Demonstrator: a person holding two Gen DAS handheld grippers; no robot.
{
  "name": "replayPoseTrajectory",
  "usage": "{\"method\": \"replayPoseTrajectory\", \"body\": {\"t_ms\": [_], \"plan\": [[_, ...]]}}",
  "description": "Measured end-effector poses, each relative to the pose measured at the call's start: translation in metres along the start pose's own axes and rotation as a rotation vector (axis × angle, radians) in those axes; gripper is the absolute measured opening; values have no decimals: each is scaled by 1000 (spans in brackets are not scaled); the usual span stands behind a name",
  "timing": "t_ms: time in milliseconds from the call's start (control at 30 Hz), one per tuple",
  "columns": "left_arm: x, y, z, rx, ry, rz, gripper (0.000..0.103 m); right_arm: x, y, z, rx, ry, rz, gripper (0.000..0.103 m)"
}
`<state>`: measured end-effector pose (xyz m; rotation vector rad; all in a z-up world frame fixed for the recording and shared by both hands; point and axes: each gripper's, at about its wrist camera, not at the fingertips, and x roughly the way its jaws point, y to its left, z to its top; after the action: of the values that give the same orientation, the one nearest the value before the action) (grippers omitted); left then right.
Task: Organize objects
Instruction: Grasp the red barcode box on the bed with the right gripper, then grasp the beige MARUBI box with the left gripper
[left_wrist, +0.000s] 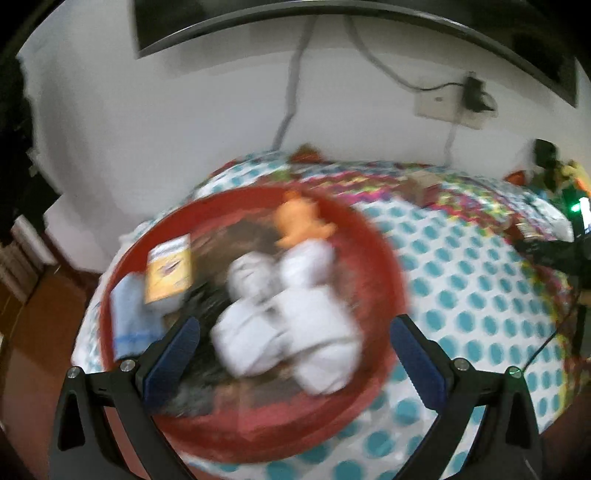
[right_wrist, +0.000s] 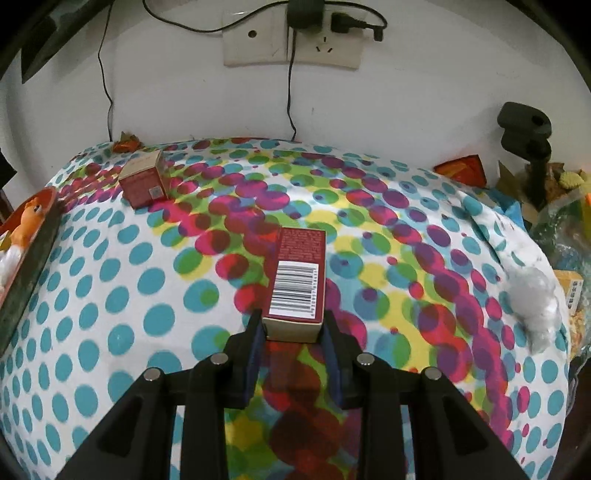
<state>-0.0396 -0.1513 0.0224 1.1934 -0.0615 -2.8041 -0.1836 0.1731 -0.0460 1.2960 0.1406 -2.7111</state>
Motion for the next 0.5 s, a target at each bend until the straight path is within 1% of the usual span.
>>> {"method": "replayPoseTrajectory", "body": {"t_ms": [133, 267, 300, 333, 367, 400, 500], "plan": [[11, -38, 34, 57, -13, -49, 103, -1, -1, -2, 3, -3, 6, 30], [38, -76, 63, 133, -11, -93, 103, -2, -2, -2, 8, -3, 10, 31], [50, -86, 72, 161, -5, -121, 103, -2, -2, -2, 11, -4, 13, 31], [59, -92, 77, 171, -1, -129, 103, -2, -2, -2, 14, -4, 16, 31], [70, -99, 85, 174, -3, -135, 103, -2, -2, -2, 15, -4, 17, 31], [81, -104, 93, 178, 0, -163, 103, -2, -2, -2, 13, -4, 15, 31], [112, -116, 113, 137, 31, -188, 103, -2, -1, -2, 11, -4, 11, 31]]}}
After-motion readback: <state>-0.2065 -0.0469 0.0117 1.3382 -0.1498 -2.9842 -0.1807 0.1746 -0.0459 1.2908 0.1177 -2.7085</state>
